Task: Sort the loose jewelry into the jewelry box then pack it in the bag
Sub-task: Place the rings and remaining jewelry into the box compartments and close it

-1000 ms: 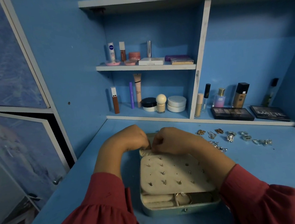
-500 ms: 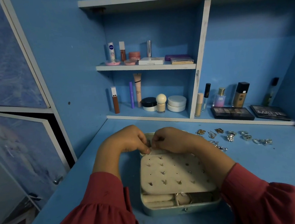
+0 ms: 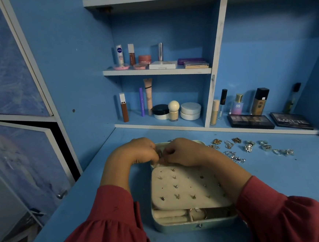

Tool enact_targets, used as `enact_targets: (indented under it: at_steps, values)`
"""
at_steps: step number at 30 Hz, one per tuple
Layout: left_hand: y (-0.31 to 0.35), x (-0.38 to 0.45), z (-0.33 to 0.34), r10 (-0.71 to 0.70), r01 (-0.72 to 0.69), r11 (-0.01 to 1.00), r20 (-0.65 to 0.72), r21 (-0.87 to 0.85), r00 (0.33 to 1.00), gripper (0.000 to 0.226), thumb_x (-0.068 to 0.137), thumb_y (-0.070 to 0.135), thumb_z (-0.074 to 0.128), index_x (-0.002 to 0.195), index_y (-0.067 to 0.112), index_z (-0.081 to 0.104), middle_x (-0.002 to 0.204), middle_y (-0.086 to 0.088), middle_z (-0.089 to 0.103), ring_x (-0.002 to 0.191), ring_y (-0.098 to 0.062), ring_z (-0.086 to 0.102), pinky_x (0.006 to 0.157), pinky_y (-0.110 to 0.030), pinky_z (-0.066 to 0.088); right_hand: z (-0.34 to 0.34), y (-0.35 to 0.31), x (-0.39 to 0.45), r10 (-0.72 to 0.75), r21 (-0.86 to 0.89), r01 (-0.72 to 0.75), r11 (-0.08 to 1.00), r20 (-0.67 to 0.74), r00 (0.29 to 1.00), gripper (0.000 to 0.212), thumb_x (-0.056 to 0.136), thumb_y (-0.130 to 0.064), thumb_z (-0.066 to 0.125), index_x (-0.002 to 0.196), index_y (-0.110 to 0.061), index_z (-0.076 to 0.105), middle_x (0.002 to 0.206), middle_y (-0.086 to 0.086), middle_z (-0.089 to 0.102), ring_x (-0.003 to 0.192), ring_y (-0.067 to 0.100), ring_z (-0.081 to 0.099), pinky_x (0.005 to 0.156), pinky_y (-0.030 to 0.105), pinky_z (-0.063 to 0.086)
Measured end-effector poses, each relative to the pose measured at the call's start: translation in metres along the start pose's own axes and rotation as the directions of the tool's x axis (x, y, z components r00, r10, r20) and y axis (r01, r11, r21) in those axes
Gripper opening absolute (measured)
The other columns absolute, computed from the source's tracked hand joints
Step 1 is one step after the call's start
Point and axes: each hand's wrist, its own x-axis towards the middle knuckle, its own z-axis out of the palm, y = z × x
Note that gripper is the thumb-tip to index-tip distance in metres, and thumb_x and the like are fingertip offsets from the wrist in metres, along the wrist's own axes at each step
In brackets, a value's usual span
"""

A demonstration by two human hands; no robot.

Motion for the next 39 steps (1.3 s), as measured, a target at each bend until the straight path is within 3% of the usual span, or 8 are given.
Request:
enact_targets:
  at_steps: [4, 7, 10, 13, 20, 27, 33, 39]
  values:
    - [0.005, -0.003, 0.000, -0.007, 0.007, 1.000, 0.012, -0.002, 1.000, 0.011, 0.074, 0.009, 0.063, 0.085, 0.007, 0.066, 0.077, -0.003, 0.048, 0.069, -0.016, 0.042, 0.059, -0.026, 0.032, 0.001, 0.000, 0.000, -0.032, 0.032, 0.032, 0.999, 0.006, 0.999, 0.009, 0.093, -0.027, 0.057, 0.092, -0.022, 0.064, 0.086, -0.005, 0.056, 0.082, 0.013, 0.052, 0.063, 0.019, 0.035]
    - [0.004, -0.002, 0.000, 0.005, -0.005, 1.000, 0.027, 0.004, 1.000, 0.014, 0.075, 0.008, 0.060, 0.088, 0.007, 0.065, 0.082, -0.005, 0.050, 0.074, -0.018, 0.044, 0.064, -0.029, 0.034, -0.001, 0.001, 0.000, 0.003, 0.100, 0.001, 0.995, -0.044, 0.999, 0.017, 0.093, -0.022, 0.057, 0.108, -0.017, 0.064, 0.101, -0.002, 0.059, 0.091, 0.013, 0.053, 0.071, 0.018, 0.041]
    - [0.003, -0.003, 0.000, 0.024, -0.023, 0.999, 0.036, -0.029, 0.999, 0.014, 0.076, 0.008, 0.061, 0.090, 0.011, 0.064, 0.090, -0.005, 0.056, 0.082, -0.017, 0.050, 0.069, -0.028, 0.039, -0.006, 0.005, 0.002, 0.088, 0.185, -0.062, 0.981, -0.136, 0.987, 0.014, 0.095, -0.023, 0.053, 0.103, -0.019, 0.063, 0.101, 0.000, 0.066, 0.092, 0.015, 0.060, 0.081, 0.027, 0.047]
    - [0.001, -0.003, -0.001, 0.067, -0.065, 0.996, 0.029, -0.061, 0.997, 0.014, 0.079, 0.008, 0.062, 0.084, 0.021, 0.061, 0.089, 0.004, 0.058, 0.086, -0.013, 0.053, 0.067, -0.023, 0.041, -0.009, 0.013, 0.002, 0.147, 0.261, -0.099, 0.960, -0.173, 0.974, 0.010, 0.096, -0.023, 0.053, 0.097, -0.019, 0.062, 0.083, 0.000, 0.073, 0.076, 0.010, 0.065, 0.073, 0.026, 0.049]
    - [0.002, -0.004, 0.000, 0.154, -0.160, 0.977, -0.051, -0.142, 0.987, 0.013, 0.077, 0.015, 0.075, 0.083, 0.025, 0.069, 0.067, 0.011, 0.052, 0.065, -0.004, 0.049, 0.056, -0.017, 0.036, -0.023, 0.025, 0.000, 0.217, 0.132, -0.191, 0.973, -0.232, 0.948, 0.015, 0.092, -0.022, 0.059, 0.077, -0.025, 0.063, 0.075, -0.008, 0.069, 0.072, 0.008, 0.060, 0.067, 0.025, 0.046]
    - [0.001, 0.000, 0.004, 0.142, -0.144, 0.985, -0.029, -0.100, 0.989, 0.009, 0.075, 0.020, 0.079, 0.082, 0.021, 0.073, 0.063, 0.015, 0.057, 0.066, -0.002, 0.051, 0.060, -0.019, 0.038, -0.046, 0.074, -0.009, 0.456, -0.026, -0.488, 0.872, -0.318, 0.831, 0.009, 0.080, -0.018, 0.067, 0.086, -0.014, 0.073, 0.087, 0.005, 0.069, 0.076, 0.022, 0.065, 0.077, 0.036, 0.057]
    - [0.001, 0.005, 0.004, 0.138, -0.149, 0.983, -0.098, -0.109, 0.985, 0.013, 0.081, 0.036, 0.073, 0.081, 0.025, 0.069, 0.097, 0.004, 0.067, 0.096, -0.011, 0.060, 0.088, -0.032, 0.050, -0.050, 0.094, -0.012, 0.523, -0.064, -0.573, 0.817, -0.335, 0.783, 0.016, 0.077, -0.019, 0.069, 0.091, -0.011, 0.070, 0.079, 0.005, 0.064, 0.070, 0.023, 0.063, 0.071, 0.032, 0.055]
    - [0.000, 0.008, 0.006, 0.155, -0.179, 0.975, -0.179, -0.131, 0.972, 0.008, 0.083, 0.031, 0.072, 0.083, 0.024, 0.068, 0.097, 0.003, 0.066, 0.093, -0.012, 0.060, 0.086, -0.031, 0.051, -0.039, 0.092, -0.011, 0.528, -0.122, -0.594, 0.795, -0.342, 0.777, 0.036, 0.069, -0.030, 0.080, 0.095, -0.013, 0.063, 0.087, 0.004, 0.061, 0.081, 0.024, 0.061, 0.074, 0.032, 0.052]
